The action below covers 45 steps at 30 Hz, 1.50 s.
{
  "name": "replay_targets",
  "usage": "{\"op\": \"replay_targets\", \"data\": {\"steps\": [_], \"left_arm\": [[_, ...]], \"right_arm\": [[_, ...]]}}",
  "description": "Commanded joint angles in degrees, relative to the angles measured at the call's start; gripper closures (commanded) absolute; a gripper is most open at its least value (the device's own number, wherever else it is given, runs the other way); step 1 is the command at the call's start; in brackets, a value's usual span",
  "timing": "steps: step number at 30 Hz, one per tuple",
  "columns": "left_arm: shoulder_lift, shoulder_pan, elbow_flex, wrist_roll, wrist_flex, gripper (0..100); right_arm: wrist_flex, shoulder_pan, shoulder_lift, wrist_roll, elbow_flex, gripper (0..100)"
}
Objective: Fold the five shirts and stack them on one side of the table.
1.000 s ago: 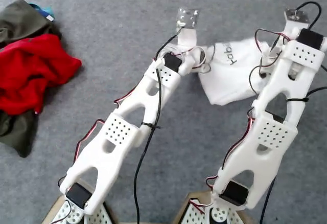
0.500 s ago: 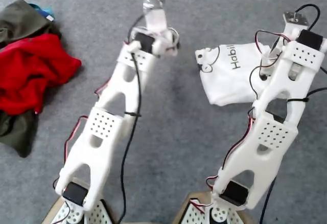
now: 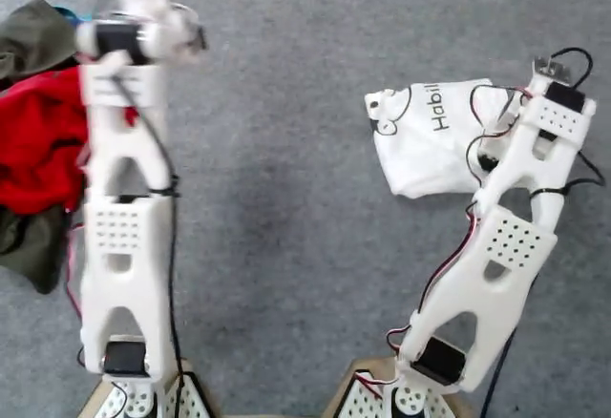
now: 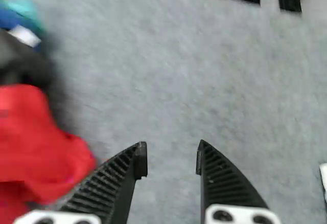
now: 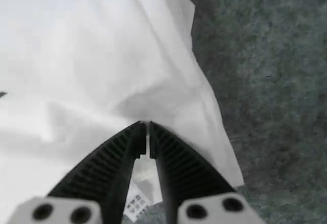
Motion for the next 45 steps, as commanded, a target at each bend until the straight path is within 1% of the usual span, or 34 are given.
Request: {"op": "replay_targets", "data": {"steps": [1, 4, 8, 12, 15, 17, 18, 19, 21, 25, 26, 29, 30, 32, 35, 38, 42, 45], "left_arm": [[-10.3, -8.1, -2.1, -1.3, 1.1, 82], [-15.5, -15.1, -1.9, -2.3, 1.1, 82], [-22.2, -24.7, 4.7, -7.6, 1.1, 82], [-28.1, -33.3, 20.7, -9.8, 1.1, 82], [-30.9, -37.3, 35.3, -11.8, 0.7, 82], [-30.5, -38.5, 44.4, -11.5, -4.3, 82], [-29.7, -38.7, 49.4, -11.3, -9.1, 82], [-28.7, -38.9, 54.2, -10.7, -14.3, 82], [-27.3, -38.7, 62.5, -10.7, -22.0, 82], [-26.6, -37.7, 69.2, -10.5, -29.3, 83], [-26.6, -37.6, 70.3, -10.6, -30.5, 85], [-27.2, -37.1, 70.2, -10.6, -32.0, 98], [-27.2, -37.0, 69.3, -10.5, -31.5, 96], [-27.2, -36.7, 67.2, -10.4, -30.1, 98], [-27.3, -34.6, 64.0, -10.7, -23.8, 97], [-30.1, -31.0, 60.4, -11.9, -16.4, 97], [-37.7, -25.5, 60.2, -13.3, -11.7, 97], [-45.6, -19.5, 61.8, -13.3, -7.3, 97]], "right_arm": [[4.4, -2.4, -1.9, -0.4, -8.3, 98.4], [9.6, -5.5, -3.1, -0.1, -16.8, 98.4], [11.7, -9.2, -3.7, -0.4, -25.2, 98.4], [11.7, -11.0, -6.5, -0.4, -26.3, 98.4], [11.7, -12.0, -9.0, -0.4, -26.3, 98.4], [11.7, -12.8, -9.9, -0.4, -26.3, 98.4], [11.7, -13.2, -10.0, -0.4, -26.3, 98.4], [11.7, -13.6, -10.0, -0.4, -26.3, 98.4], [11.7, -14.4, -10.0, -0.4, -26.3, 98.4], [11.7, -15.3, -10.2, -0.4, -26.3, 98.4], [11.7, -15.3, -10.3, -0.4, -26.4, 98.4], [11.7, -15.2, -10.3, -0.3, -26.8, 98.4], [11.7, -15.1, -10.4, -0.3, -26.8, 98.4], [11.7, -14.9, -10.9, -0.3, -26.9, 98.4], [11.7, -14.6, -13.9, -0.5, -26.3, 98.4], [11.7, -14.7, -17.7, -0.5, -26.3, 98.4], [11.8, -14.2, -22.6, -0.5, -26.3, 98.4], [11.8, -13.5, -26.5, -0.3, -26.1, 98.4]]}}
